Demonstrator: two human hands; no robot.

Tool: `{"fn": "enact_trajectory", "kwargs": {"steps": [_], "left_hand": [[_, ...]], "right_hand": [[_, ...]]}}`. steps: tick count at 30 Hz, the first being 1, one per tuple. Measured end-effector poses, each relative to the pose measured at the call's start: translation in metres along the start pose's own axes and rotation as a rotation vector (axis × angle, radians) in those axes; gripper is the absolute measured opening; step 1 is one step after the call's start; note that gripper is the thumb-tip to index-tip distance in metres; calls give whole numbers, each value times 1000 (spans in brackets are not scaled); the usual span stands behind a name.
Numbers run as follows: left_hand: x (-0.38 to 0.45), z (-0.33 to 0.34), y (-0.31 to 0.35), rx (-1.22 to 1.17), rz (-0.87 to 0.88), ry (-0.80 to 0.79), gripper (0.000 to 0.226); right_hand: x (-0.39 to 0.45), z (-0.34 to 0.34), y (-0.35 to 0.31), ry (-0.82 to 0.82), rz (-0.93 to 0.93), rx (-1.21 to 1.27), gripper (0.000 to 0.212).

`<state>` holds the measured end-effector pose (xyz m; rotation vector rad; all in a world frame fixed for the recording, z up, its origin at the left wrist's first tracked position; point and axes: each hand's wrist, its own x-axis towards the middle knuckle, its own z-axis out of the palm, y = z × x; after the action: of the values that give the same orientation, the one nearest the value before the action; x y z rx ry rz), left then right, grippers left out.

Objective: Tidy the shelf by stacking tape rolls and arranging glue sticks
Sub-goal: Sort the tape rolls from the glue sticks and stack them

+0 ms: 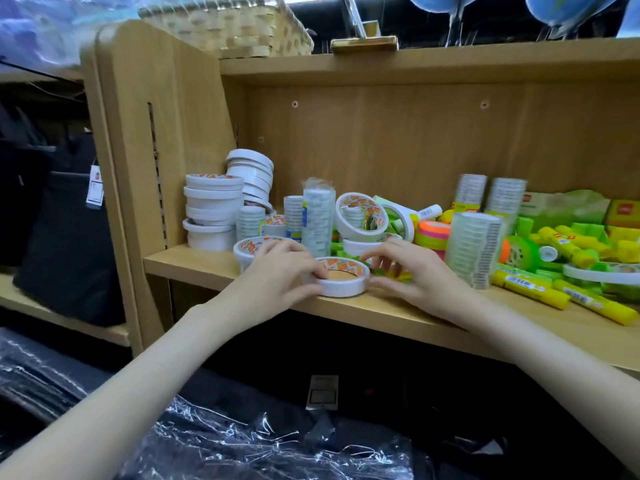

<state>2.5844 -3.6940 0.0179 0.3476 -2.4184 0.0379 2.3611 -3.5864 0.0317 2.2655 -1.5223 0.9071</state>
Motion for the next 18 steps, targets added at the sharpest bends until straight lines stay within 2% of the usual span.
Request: {"fn": "enact_trajectory", "kwargs": {"steps": [4, 6, 8, 12, 15, 18], "left_hand": [[-3, -19, 6, -93, 42, 254, 30], [-6, -34, 8, -43, 19, 363, 33], [-8, -41, -1, 69, -50, 409, 36], [-12, -33, -31, 140, -217, 300, 47], [-15, -25, -37, 74, -280, 207, 41], [-13, -26, -31, 46, -293, 257, 34]], "right_hand": [[-22, -16, 14, 21, 31, -227, 46], [-31, -26, 18, -59, 151, -224, 51], [-35, -31, 19, -131, 236, -150, 46], [-32, -29, 17, -133, 203, -209, 43], [-32, -31, 16, -104, 207, -215, 35], [-32, -36, 18, -99, 189, -182, 24]]}}
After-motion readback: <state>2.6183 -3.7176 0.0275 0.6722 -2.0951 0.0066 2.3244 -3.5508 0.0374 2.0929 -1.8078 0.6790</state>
